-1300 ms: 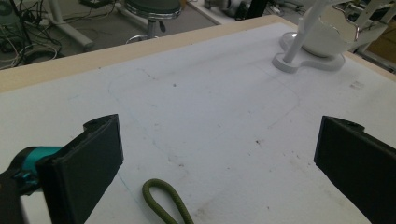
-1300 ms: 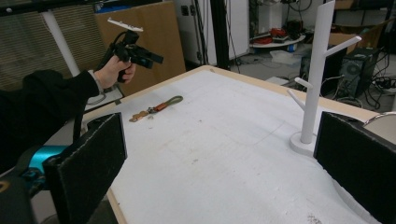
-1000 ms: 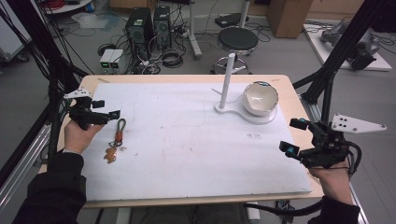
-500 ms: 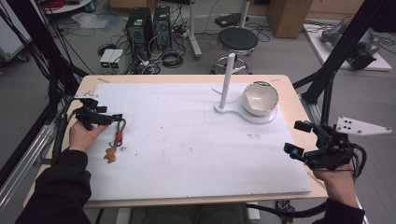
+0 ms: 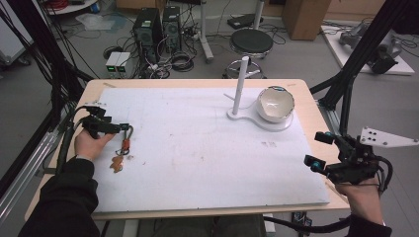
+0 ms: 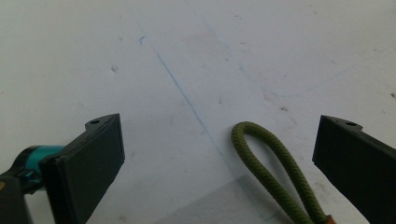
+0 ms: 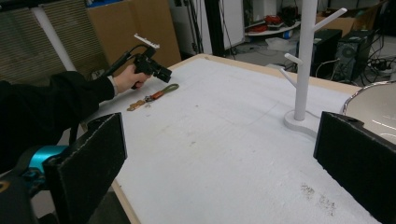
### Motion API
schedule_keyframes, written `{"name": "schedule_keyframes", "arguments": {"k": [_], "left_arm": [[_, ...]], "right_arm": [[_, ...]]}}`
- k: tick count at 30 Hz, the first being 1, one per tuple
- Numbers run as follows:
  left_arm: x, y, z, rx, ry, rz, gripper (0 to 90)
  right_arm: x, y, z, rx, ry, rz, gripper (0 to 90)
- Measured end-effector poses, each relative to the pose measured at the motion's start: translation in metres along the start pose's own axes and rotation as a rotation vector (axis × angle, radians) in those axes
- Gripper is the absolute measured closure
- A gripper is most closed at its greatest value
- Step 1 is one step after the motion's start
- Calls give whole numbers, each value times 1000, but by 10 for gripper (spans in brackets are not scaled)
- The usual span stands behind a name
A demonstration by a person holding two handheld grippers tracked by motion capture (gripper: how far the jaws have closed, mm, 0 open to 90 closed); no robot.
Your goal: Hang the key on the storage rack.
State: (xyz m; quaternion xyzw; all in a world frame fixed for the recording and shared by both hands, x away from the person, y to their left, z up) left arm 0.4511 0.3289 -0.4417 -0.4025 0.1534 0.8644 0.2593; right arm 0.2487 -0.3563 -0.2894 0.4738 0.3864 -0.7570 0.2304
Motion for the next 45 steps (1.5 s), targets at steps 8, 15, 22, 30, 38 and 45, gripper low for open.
{"name": "schedule_keyframes", "arguments": {"k": [8,15,22,30,38,45], "left_arm": [[4,-3,-9,5,-12,1,26],[5,-4,-10,-11,-20,-7,55],[4,0,-12,-43,-30,-30,61],[3,5,-15,-84,-58,-77,63],[2,11,-15,-137,-91,-114,115],[-4,24,-11,-103,-100,-157,466]], "right_arm": [[0,0,-7,-9,-26,1,16],[2,3,-8,-2,-31,-6,16],[3,3,-10,-7,-37,-8,16],[3,4,-10,-8,-41,-13,16],[4,7,-9,-5,-37,-16,16],[5,7,-11,-5,-43,-25,16]]}}
Point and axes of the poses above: each handheld gripper's, and its own axes: z roughly backward along the jaws, x roughly out of its underside, y roughly to its right, the point moved 1 cm from there along -z, roughly forward along the jaws, and after that the axes turned 10 degrees about -z, right-handed, at the moved point
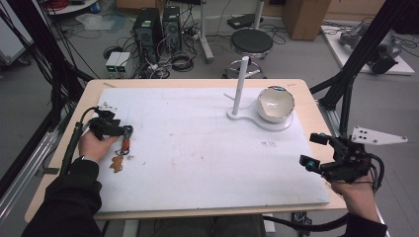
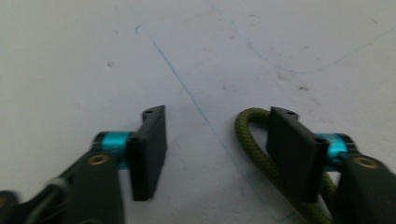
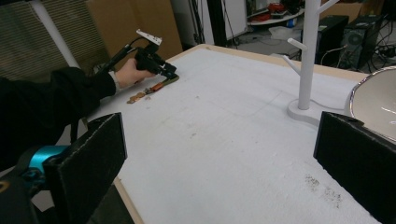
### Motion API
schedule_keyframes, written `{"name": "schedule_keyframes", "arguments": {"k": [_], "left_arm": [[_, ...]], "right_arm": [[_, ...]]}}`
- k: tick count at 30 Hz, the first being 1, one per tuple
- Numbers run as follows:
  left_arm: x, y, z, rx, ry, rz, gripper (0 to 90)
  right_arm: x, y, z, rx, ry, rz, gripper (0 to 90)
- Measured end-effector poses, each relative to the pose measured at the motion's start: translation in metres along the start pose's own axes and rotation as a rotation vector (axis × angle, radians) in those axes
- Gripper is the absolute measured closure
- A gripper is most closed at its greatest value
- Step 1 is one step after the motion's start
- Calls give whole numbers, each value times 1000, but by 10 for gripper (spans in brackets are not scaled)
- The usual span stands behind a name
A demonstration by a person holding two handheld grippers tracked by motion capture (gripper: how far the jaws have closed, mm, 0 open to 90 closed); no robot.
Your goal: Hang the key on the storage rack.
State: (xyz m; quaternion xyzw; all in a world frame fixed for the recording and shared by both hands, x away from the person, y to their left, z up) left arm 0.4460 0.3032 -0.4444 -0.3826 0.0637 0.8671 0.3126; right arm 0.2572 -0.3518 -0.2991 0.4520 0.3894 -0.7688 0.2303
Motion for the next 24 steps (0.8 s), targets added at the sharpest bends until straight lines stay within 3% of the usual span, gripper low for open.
{"name": "schedule_keyframes", "arguments": {"k": [1,3,5,6,8,17,24], "left_arm": [[0,1,0,6,1,-4,539],[-1,3,1,22,-1,-7,596],[-2,5,1,24,2,-7,710],[-2,6,2,28,1,-16,710],[-3,9,1,34,0,-28,824],[-6,11,4,15,-16,-32,840],[-16,2,35,29,118,29,842]], "right_arm": [[0,0,-1,2,-1,4,16],[0,0,-1,3,-4,1,16],[1,0,-1,3,-5,-1,16],[1,0,-1,3,-5,-1,16],[0,1,-1,4,-1,4,16],[1,0,1,2,-3,0,16],[1,2,-2,0,-5,-1,16]]}}
Point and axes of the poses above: each handheld gripper's, and its own axes: z roughly backward along the jaws, x roughly out of its underside, y roughly to its right, the point moved 1 cm from there along -z, roughly forward along the jaws, and after that the axes turned 10 degrees about -z, right-handed, at the moved point
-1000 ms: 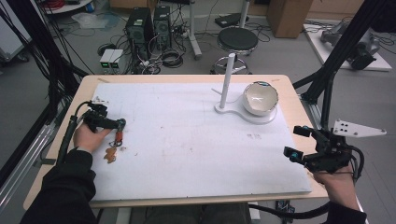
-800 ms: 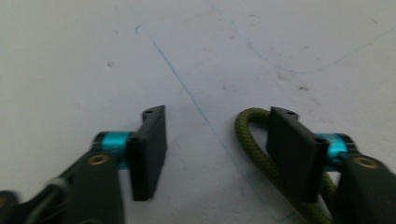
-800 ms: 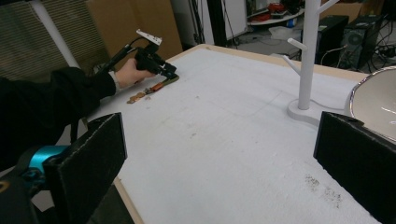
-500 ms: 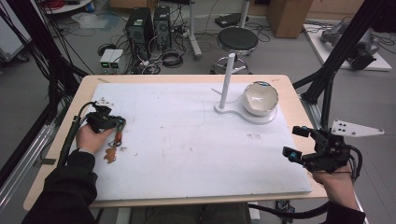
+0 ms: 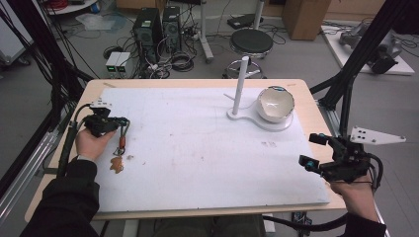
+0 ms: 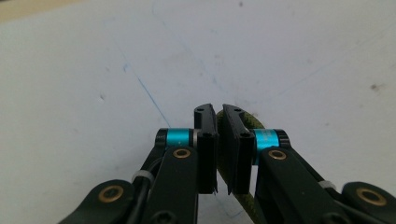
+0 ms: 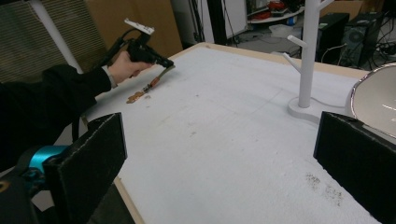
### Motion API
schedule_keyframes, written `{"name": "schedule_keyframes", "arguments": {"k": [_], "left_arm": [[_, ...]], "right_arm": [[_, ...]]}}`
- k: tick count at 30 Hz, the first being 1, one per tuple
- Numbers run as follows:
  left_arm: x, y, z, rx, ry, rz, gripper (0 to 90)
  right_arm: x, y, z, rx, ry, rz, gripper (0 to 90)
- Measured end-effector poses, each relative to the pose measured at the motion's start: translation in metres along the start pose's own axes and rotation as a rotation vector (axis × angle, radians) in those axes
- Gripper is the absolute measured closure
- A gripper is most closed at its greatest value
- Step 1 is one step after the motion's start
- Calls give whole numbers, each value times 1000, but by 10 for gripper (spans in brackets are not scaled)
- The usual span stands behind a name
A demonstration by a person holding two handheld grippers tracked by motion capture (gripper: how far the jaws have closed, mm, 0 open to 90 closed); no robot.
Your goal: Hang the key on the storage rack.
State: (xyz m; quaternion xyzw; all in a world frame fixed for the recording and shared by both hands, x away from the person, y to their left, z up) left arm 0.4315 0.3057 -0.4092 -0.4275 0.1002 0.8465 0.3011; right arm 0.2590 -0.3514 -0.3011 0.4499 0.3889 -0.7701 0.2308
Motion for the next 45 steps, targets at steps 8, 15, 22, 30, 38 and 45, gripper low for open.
{"name": "schedule_keyframes", "arguments": {"k": [8,15,22,30,38,45], "left_arm": [[-29,5,29,56,53,-49,844],[-61,21,50,90,116,-101,844],[-80,32,61,119,153,-130,845],[-103,38,83,109,196,-150,845],[-131,48,101,127,239,-172,845],[-142,61,104,125,249,-190,844]], "right_arm": [[0,0,-5,-9,-15,3,16],[-2,0,-9,-17,-16,12,17],[-3,1,-9,-25,-16,16,16],[-3,0,-11,-19,-35,20,16],[-3,1,-14,-25,-42,22,17],[-3,3,-10,-24,-36,22,16]]}}
Point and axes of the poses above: each handheld gripper's, and its own axes: z roughly backward along the jaws, x roughly out of its underside, y roughly to its right, the point moved 1 cm from there along -z, roughly forward along the jaws, and after that the axes turned 10 degrees about -z, right-handed, at the moved point
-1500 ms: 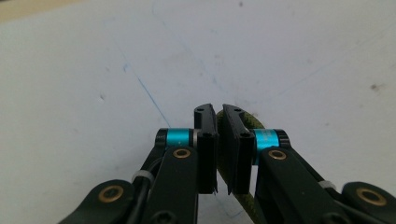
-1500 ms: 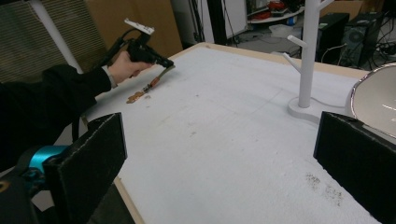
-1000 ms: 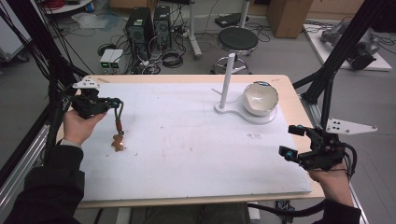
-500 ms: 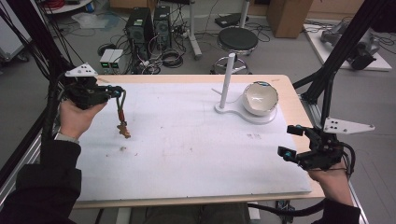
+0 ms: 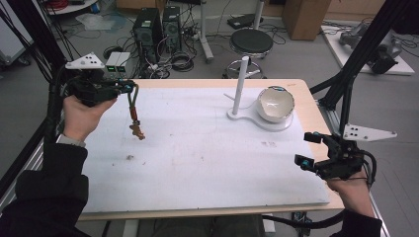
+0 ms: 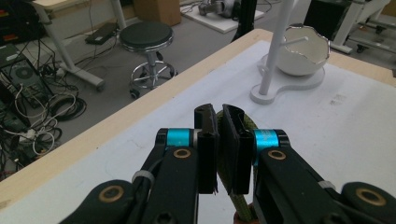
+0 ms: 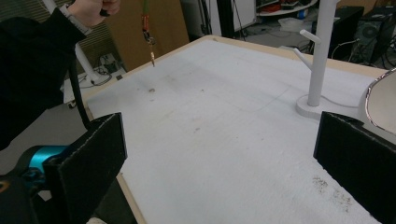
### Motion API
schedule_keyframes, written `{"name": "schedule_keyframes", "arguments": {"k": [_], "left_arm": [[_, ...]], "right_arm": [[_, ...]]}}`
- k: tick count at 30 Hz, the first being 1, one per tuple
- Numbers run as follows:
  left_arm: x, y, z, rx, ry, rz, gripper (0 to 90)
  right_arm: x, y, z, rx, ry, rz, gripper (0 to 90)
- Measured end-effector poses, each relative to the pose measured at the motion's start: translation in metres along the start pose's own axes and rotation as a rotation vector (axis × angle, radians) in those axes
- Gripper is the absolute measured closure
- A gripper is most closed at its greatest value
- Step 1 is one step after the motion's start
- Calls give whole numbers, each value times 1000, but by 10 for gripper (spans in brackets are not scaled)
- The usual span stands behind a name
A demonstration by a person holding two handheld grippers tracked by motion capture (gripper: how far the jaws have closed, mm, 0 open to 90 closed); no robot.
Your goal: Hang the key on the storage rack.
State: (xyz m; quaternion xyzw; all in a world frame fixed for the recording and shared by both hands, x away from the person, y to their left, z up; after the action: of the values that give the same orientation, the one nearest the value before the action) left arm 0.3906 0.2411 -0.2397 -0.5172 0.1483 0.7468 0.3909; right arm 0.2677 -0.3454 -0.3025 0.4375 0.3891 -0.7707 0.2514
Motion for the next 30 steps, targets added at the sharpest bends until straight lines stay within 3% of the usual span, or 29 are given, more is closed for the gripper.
{"name": "schedule_keyframes", "arguments": {"k": [10,14,17,25,30], "left_arm": [[-25,25,-23,43,41,-38,845],[-33,33,-37,57,50,-30,845],[-39,39,-50,67,57,-20,844],[-56,63,-88,110,46,-46,845],[-66,77,-111,116,50,-40,844]], "right_arm": [[2,3,4,1,1,-7,16],[3,1,5,1,1,-5,16],[5,-1,9,4,0,-2,16],[9,-4,23,18,15,-7,16],[12,-5,35,24,34,-14,16]]}}
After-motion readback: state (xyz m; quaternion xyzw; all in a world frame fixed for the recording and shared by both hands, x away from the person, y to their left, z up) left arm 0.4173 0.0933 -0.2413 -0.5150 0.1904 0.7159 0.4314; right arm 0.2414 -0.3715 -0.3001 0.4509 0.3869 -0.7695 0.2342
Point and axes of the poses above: each handheld gripper's, and its own axes: z roughly backward along the jaws, x roughly out of its underside, y roughly to its right, the point moved 1 cm from there along -z, roughly forward along the jaws, and after that the axes turned 10 degrees about -z, right-handed, at the moved point
